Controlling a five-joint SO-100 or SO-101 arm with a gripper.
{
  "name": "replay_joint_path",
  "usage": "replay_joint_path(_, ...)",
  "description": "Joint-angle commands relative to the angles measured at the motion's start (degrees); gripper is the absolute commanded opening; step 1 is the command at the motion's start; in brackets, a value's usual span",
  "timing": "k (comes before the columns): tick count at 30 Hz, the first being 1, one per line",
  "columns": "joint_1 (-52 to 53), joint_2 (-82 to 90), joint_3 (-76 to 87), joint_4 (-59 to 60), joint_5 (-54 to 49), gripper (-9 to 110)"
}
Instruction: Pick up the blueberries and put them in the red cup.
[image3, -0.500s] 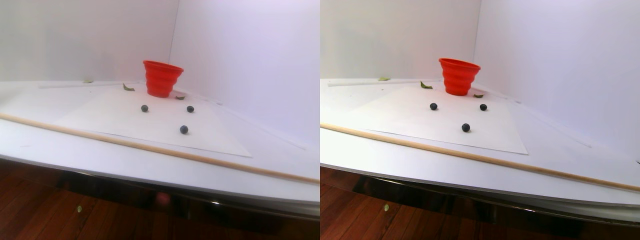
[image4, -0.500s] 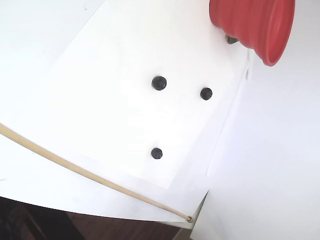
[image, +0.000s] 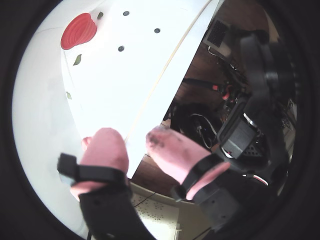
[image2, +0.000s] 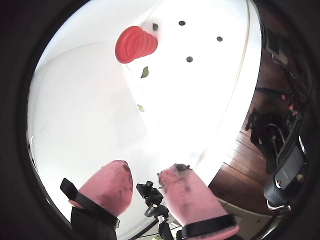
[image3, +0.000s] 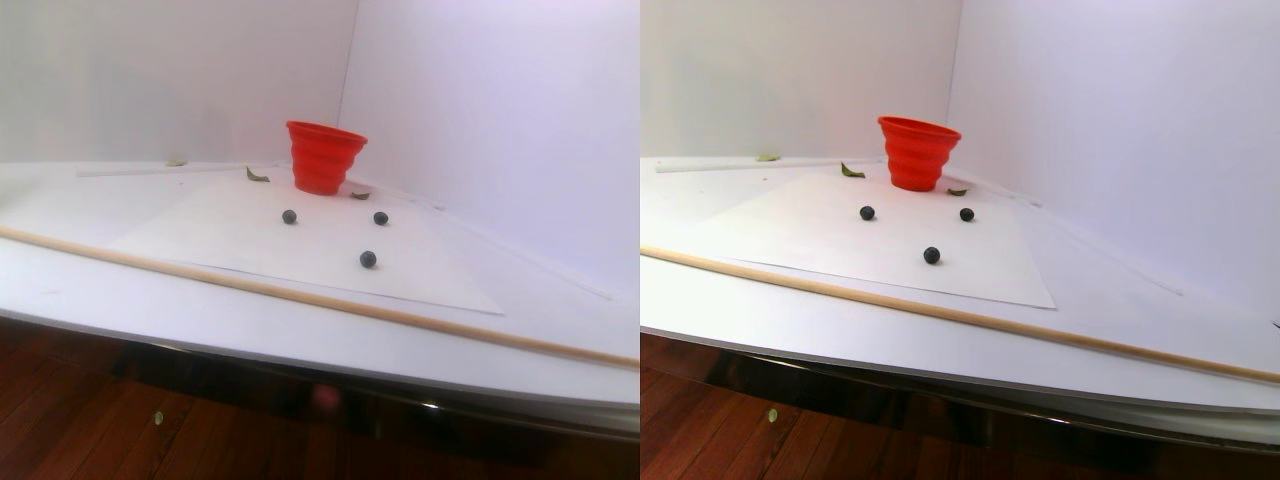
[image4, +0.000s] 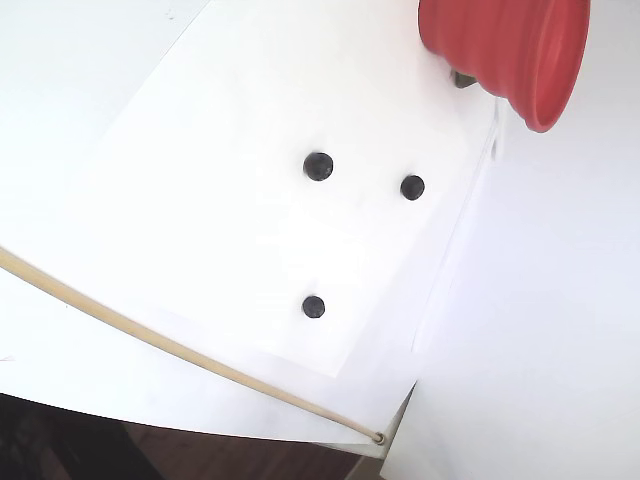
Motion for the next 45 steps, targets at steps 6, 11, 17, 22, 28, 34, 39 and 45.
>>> replay_joint_path(6,-0.44,0.26,-0.97,-0.44,0.26,11)
replay_joint_path(11,-2.72,0.18,-0.88,-0.53,-0.09,11)
replay_joint_path(17,-4.48,0.26,-1.14,-0.79,0.18,11)
replay_joint_path(22,-4.48,-0.09,-2.37,-1.23,0.0,10)
replay_joint_path(28,-3.16,-0.26,-3.6,-1.05,-0.44,10)
replay_joint_path(34,0.79,-4.48,-8.44,-9.49,-3.69,11)
replay_joint_path(39,1.76,-9.4,-8.35,-11.34,-7.65,11)
replay_joint_path(45,2.02,-9.67,-3.69,-12.57,-15.47,11)
